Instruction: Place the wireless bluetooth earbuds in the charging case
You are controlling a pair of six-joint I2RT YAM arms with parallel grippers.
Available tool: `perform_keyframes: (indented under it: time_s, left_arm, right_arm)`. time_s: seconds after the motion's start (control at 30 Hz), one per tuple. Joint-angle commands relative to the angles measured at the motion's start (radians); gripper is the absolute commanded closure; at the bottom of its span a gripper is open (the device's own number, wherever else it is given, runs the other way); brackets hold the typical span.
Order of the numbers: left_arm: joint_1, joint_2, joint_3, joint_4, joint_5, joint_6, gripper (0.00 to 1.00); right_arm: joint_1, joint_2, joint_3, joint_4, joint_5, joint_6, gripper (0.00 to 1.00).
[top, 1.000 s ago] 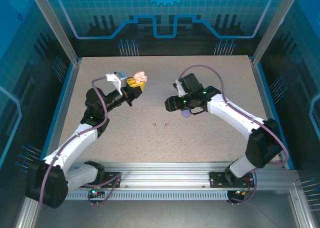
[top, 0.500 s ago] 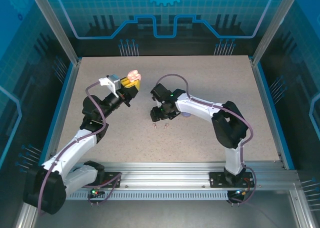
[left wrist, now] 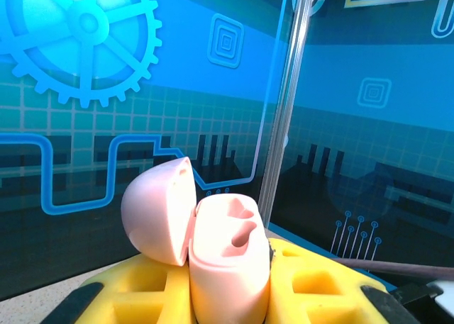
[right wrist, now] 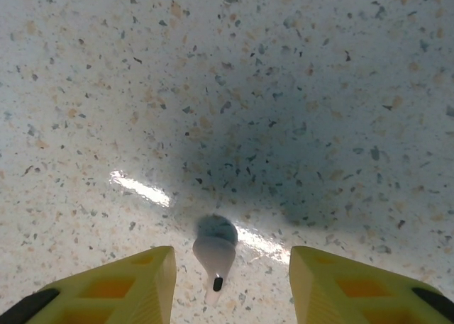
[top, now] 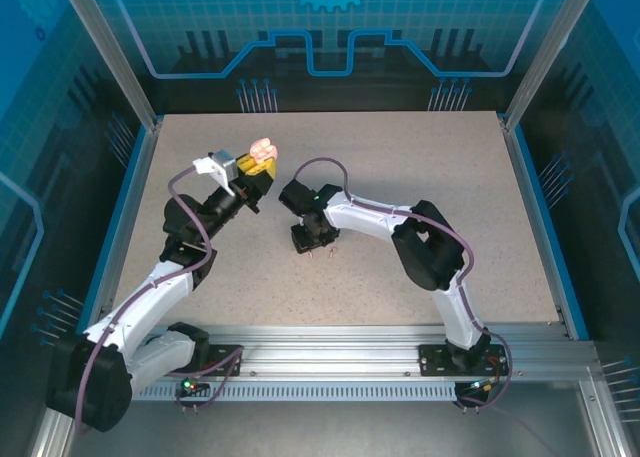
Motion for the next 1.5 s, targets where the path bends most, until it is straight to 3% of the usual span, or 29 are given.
perform_keyframes:
  time_s: [0.0, 1.07, 1.27, 1.47]
  left_arm:
    - [-0.004, -0.019, -0.009, 0.052, -0.020, -0.010, 1.00]
    - [-0.003, -0.020, -0.020, 0.057, -0.028, -0.003, 1.00]
    - [-0.003, -0.020, -0.019, 0.057, -0.029, -0.003, 1.00]
    - [-0.003, -0.019, -0.020, 0.061, -0.030, -0.005, 1.00]
  right_arm:
    - [0.022, 0.038, 0.047, -0.052, 0.028, 0.020, 0.54]
    - [0.044, 0.106, 0.090, -0.076, 0.041, 0.041, 0.71]
    - [0.046, 0.094, 0.085, -0.094, 0.052, 0.064, 0.63]
    - [0.046, 0.105, 0.101, -0.155, 0.065, 0.181, 0.62]
